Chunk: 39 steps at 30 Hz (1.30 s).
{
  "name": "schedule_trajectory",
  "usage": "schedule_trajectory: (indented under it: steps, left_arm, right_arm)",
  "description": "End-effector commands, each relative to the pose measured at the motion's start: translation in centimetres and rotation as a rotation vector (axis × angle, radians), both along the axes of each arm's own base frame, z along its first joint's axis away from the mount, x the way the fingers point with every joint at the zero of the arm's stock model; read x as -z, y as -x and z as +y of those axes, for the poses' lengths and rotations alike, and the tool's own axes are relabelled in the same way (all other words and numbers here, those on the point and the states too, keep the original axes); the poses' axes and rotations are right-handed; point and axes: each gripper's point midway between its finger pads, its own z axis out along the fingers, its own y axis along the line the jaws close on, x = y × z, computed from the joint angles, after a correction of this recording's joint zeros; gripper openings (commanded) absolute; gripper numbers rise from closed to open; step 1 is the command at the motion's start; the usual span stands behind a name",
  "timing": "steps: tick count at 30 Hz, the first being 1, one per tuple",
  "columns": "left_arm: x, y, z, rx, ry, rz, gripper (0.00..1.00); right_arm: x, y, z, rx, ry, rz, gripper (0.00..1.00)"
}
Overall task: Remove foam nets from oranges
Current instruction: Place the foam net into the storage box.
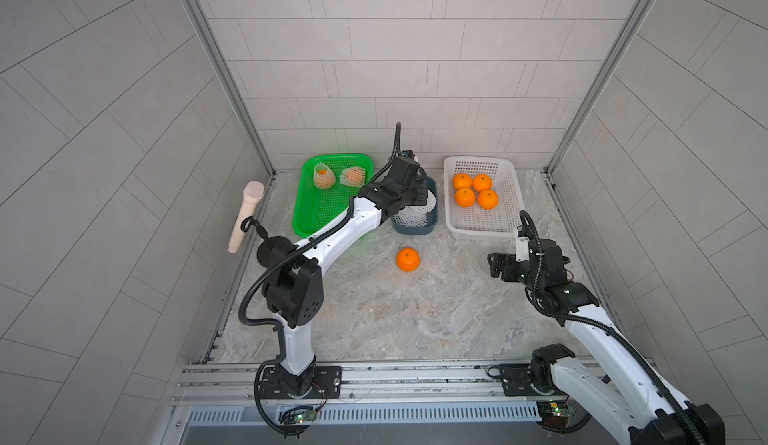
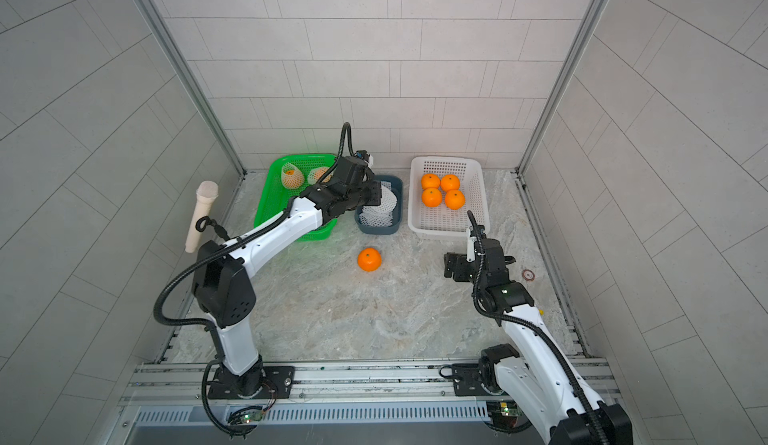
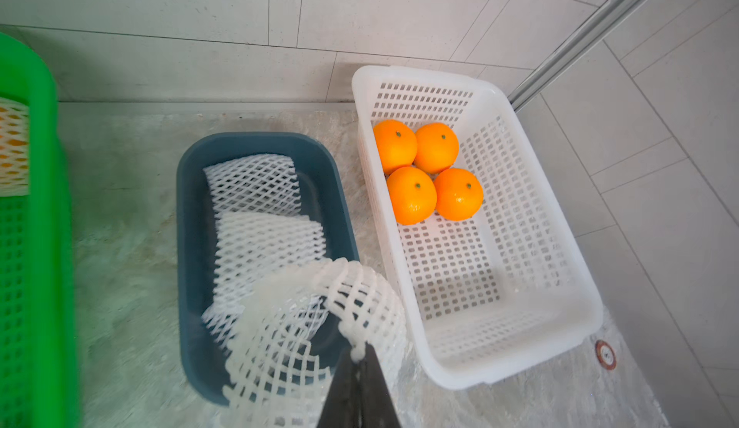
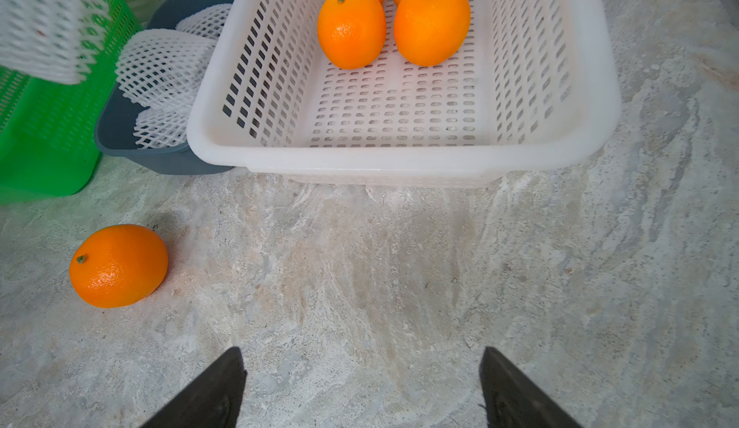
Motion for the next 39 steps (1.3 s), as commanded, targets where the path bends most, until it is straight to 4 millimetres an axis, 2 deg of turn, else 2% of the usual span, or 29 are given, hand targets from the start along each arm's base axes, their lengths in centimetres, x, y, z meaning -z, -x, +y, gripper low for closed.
schedule_trajectory:
  steps: [1, 5, 11, 16, 24, 31, 35, 39]
  left_arm:
    - [-0.7, -2.8, -2.1, 0.031, 0.147, -0.030, 0.00]
    - [1.3, -5.2, -3.0, 0.044, 0.172, -0.004, 0.00]
    - [5.8, -7.3, -1.4, -0.007, 0.177, 0.076, 0.00]
    - [8.4, -7.5, 0.4, -0.050, 0.127, 0.123, 0.00]
    - [10.1, -7.3, 2.4, -0.091, -0.005, 0.141, 0.00]
    - [11.5, -7.0, 3.2, -0.091, -0.091, 0.171, 0.31]
    - [11.8, -7.2, 3.4, -0.085, -0.125, 0.175, 0.35]
    - [12.1, -7.4, 3.8, -0.081, -0.181, 0.182, 0.35]
  right_arm:
    - [0.1, 0.0, -0.3, 0.015, 0.010, 0.001, 0.93]
    - [0.3, -0.1, -0.4, 0.022, 0.016, 0.007, 0.93]
    - [0.4, -0.2, -0.3, 0.020, 0.015, 0.011, 0.93]
    - [0.4, -0.2, -0.4, 0.022, 0.015, 0.010, 0.93]
    - [0.6, -0.4, -0.2, 0.017, 0.012, 0.015, 0.93]
    - [0.5, -0.4, -0.2, 0.019, 0.012, 0.013, 0.93]
    - [0.5, -0.4, -0.1, 0.013, 0.007, 0.013, 0.93]
    - [0.5, -0.6, 1.5, -0.061, -0.040, 0.008, 0.93]
